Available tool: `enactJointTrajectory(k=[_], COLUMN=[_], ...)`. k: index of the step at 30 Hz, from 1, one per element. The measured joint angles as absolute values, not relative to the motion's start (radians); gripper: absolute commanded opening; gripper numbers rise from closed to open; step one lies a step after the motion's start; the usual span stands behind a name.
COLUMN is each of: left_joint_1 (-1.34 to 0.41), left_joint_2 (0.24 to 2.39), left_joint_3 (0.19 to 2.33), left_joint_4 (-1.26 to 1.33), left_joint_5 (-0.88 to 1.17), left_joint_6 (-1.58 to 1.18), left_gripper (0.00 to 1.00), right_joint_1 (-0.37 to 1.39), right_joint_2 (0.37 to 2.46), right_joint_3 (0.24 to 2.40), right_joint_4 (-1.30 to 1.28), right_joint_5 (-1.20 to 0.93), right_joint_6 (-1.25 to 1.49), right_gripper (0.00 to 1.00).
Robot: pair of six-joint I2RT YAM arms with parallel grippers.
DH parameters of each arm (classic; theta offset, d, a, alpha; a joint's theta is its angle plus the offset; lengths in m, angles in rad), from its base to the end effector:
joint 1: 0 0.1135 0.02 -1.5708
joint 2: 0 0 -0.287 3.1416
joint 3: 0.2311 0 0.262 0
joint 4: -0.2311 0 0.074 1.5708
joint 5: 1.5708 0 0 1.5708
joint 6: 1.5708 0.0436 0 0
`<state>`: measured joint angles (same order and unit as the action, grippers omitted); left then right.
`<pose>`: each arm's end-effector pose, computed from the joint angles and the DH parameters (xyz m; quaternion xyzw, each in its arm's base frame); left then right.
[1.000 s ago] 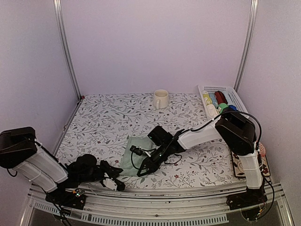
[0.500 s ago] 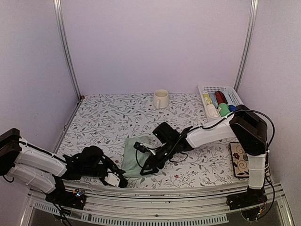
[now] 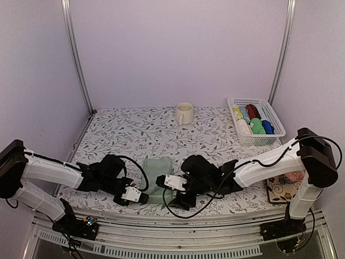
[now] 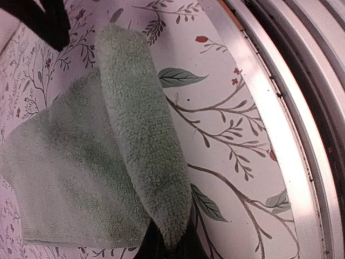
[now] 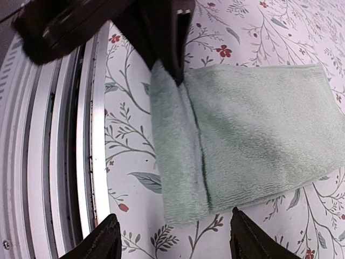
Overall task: Roll the towels
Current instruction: Roll the towel at the center of the board.
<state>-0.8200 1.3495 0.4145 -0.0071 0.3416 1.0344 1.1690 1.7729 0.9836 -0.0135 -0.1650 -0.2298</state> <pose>0.1424 -0.1740 0.1309 0.7812 0.5203 -0.1281 0.3202 0.1425 0.3536 0.1717 -0.6185 0.6872 0.2371 0.2984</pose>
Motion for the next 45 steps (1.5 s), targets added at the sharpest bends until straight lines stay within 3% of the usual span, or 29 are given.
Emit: enactJointTrajectory(k=[9,15,23,35,38,41,45], left_joint_1=[-0.750,-0.719,-0.692,-0.680,-0.678,-0.678,-0.678], left_joint_2=[1.452,1.531,1.568,1.602,1.605,1.605,1.602], left_joint_3=[0.536,0.616,0.653,0.690,0.693,0.693,0.689], left_joint_4=[-0.169,-0.252,-0.301,-0.347,-0.353,-0.353,-0.352], left_joint_5=[0.463,0.521,0.570,0.595,0.597,0.597,0.598], left_joint_6=[0.996,0.991,0.991,0.994,0.995,0.998,1.003], left_gripper=[0.00,0.00,0.00,0.00,0.00,0.08,0.30], right_joint_1=[1.314,1.411,1.431,1.417,1.417,1.416,1.402], right_joint_2=[1.770,1.824,1.953,2.012,2.027,2.036,2.036], right_joint_3=[0.803,0.796,0.831,0.881,0.898,0.918,0.941], right_joint_4=[0.275,0.475,0.551,0.536,0.516,0.488,0.444], right_joint_5=[0.163,0.347,0.472,0.537,0.542,0.546,0.532], right_joint_6=[-0.493,-0.681,-0.806,-0.819,-0.809,-0.791,-0.736], right_gripper=[0.65,0.61,0.53,0.20,0.08,0.06,0.05])
